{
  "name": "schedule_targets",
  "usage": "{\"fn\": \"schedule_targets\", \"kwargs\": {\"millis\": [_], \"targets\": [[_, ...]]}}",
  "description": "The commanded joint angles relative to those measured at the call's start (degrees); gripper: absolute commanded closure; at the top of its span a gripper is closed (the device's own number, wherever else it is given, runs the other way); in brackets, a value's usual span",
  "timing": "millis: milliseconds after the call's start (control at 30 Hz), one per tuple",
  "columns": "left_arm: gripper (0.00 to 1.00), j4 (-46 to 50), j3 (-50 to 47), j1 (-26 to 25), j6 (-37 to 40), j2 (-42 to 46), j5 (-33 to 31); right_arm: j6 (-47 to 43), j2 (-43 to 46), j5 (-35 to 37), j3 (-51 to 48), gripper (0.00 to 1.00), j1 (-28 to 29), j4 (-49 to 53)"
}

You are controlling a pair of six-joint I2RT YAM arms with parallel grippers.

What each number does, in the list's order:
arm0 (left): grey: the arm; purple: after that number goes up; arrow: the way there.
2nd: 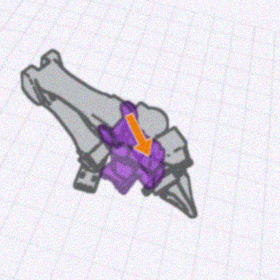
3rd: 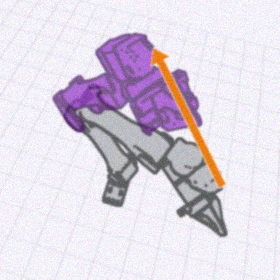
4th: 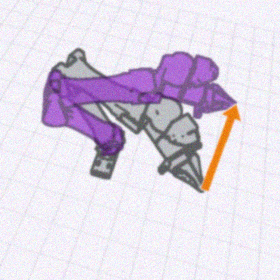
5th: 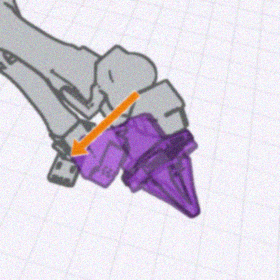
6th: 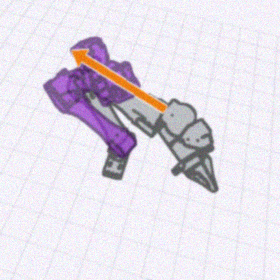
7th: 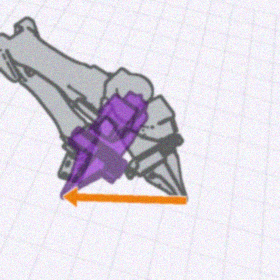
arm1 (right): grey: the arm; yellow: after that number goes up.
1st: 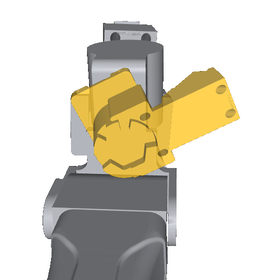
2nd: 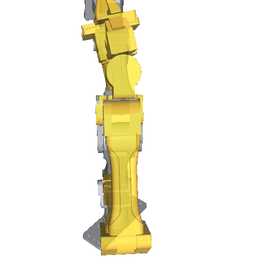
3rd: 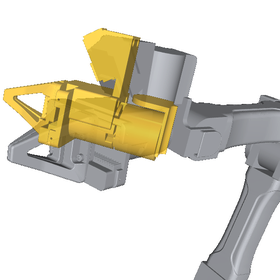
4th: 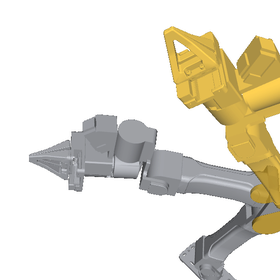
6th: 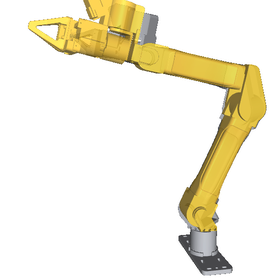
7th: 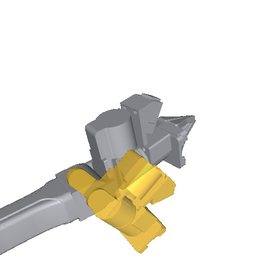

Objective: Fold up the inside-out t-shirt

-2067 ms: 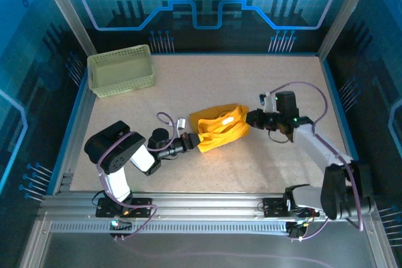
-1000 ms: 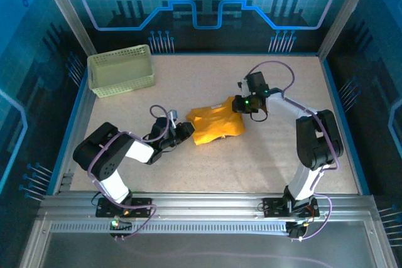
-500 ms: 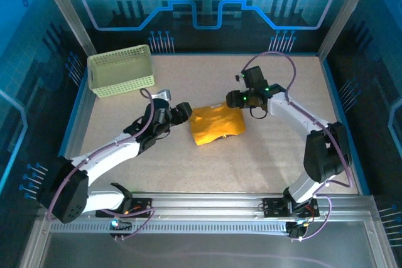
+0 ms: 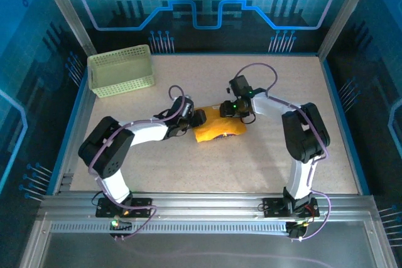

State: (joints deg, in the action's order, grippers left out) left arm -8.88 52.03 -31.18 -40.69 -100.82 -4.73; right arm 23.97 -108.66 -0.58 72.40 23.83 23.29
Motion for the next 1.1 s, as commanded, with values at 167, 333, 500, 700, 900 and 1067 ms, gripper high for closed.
{"fn": "schedule_targets", "kwargs": {"millis": [167,333,500,700,900,1067], "targets": [[0.31,7.92,6.33,1.73,8.88,5.12,-3.61,-3.85,9.43,9.17,1.98,0.34,0.39,5.04],[0.28,13.15,3.57,1.34,8.91,13.98,-7.2,-6.3,15.46,17.26,-1.43,0.26,7.23,7.6],[0.26,13.13,-3.48,2.06,5.65,20.72,-10.01,-4.32,14.62,21.6,-4.38,0.21,14.32,7.26],[0.23,9.88,-9.97,6.0,2.65,26.0,-8.57,0.84,5.27,23.34,-4.29,0.22,15.52,5.67],[0.22,10.42,-11.29,7.34,3.48,28.54,-7.93,-0.42,1.73,20.05,-3.14,0.22,14.62,4.49],[0.2,10.66,-11.8,7.92,3.77,29.87,-7.93,-0.91,8.31,19.23,-2.5,0.17,14.11,7.41]]}}
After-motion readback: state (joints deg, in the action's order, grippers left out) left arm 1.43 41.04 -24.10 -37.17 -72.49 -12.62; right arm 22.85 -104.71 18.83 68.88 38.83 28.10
